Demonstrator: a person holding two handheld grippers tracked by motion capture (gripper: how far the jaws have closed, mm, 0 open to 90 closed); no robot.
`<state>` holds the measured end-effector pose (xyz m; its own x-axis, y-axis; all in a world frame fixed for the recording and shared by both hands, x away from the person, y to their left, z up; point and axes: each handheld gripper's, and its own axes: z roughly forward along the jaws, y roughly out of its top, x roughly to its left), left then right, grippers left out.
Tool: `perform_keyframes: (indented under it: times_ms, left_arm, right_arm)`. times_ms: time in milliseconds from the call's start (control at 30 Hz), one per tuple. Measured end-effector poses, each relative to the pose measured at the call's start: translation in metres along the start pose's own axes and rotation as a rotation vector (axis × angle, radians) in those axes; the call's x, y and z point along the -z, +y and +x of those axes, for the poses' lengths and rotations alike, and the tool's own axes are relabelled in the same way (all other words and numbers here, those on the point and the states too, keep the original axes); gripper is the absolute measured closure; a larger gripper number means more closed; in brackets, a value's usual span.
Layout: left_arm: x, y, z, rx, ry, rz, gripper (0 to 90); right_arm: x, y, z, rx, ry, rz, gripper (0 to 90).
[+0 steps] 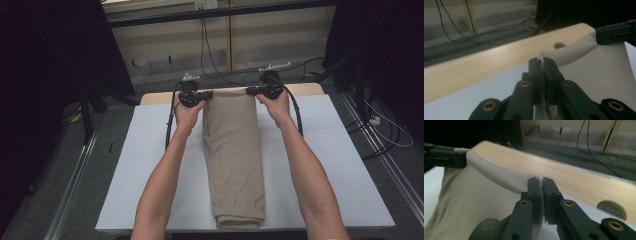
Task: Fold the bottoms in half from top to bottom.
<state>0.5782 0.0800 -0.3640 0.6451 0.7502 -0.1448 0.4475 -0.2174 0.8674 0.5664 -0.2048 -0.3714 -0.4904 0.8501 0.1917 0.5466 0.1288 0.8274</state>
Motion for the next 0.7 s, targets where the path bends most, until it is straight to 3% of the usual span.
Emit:
perform_keyframes:
  times_ms: [67,167,367,500,700]
  left_arm:
    - [0.006,0.015,-0.002,-0.039,0.002,-0.022,86.0]
    - [0.013,0.023,-0.007,-0.05,-0.018,-0.043,86.0]
    - [0.031,0.001,-0.02,-0.063,-0.09,-0.07,85.9]
    - [0.047,-0.014,-0.036,-0.135,-0.112,-0.05,85.8]
    - [0.079,-0.029,-0.056,-0.18,-0.127,-0.085,85.8]
  right_arm:
    - [0.008,0.013,-0.001,-0.001,-0.002,-0.031,86.0]
    - [0.018,0.023,0.0,0.015,-0.002,-0.056,86.0]
    - [0.036,0.005,0.008,0.035,0.036,-0.085,86.1]
    - [0.053,-0.006,0.02,0.086,0.043,-0.067,86.1]
    - [0.084,-0.023,0.043,0.141,0.091,-0.08,86.1]
